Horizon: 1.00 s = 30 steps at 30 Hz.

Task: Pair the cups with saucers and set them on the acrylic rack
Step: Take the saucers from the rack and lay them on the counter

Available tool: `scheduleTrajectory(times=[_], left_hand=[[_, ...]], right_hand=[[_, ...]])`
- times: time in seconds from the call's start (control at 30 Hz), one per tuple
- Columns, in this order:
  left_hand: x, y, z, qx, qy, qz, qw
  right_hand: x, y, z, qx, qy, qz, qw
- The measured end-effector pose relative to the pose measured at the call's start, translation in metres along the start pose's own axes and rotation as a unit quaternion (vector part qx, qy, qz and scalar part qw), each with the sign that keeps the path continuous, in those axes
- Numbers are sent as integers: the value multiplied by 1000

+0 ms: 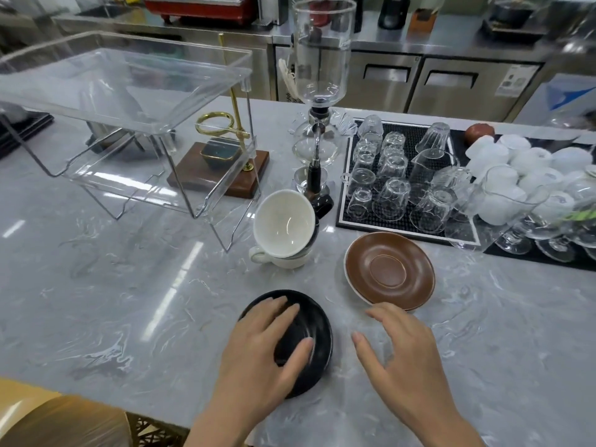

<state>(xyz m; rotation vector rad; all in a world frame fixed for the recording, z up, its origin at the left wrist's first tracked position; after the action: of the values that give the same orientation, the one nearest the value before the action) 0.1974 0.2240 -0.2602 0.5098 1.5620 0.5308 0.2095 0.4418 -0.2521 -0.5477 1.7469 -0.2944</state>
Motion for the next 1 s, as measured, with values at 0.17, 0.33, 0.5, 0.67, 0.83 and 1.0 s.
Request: scheduleTrajectory(times=[0.17,0.33,0.5,0.67,0.83,1.0], left_hand=[[21,25,-13,34,-48,-5,998],[36,49,-32,62,-75,-1,995],[53,64,-54,61,-98,-5,993],[70,71,-73,16,-71,-9,997],[81,74,-88,-24,-54,-24,998],[88,75,-99,-41,-41,-35,998]], right_hand=[[-9,25,1,31,-19,-8,999],[-16,52,-4,34,-6,-22,999],[-20,80,-13,88,8,-41,995],[-27,101,-29,87,52,-57,993],[-26,118,-41,119,56,-58,990],[-24,125,-54,142,34,-67,987]])
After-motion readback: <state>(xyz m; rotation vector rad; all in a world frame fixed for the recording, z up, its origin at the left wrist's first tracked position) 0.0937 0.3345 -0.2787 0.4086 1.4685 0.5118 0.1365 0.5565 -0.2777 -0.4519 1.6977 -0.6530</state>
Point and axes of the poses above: each hand's wrist, its own z-axis away from the middle knuckle, its own x-axis out of the palm, y = z × x, the point moved 2 cm from there along -z, towards the middle knuckle, and after that the axes turned 11 degrees about -x, right-handed, at the moved point
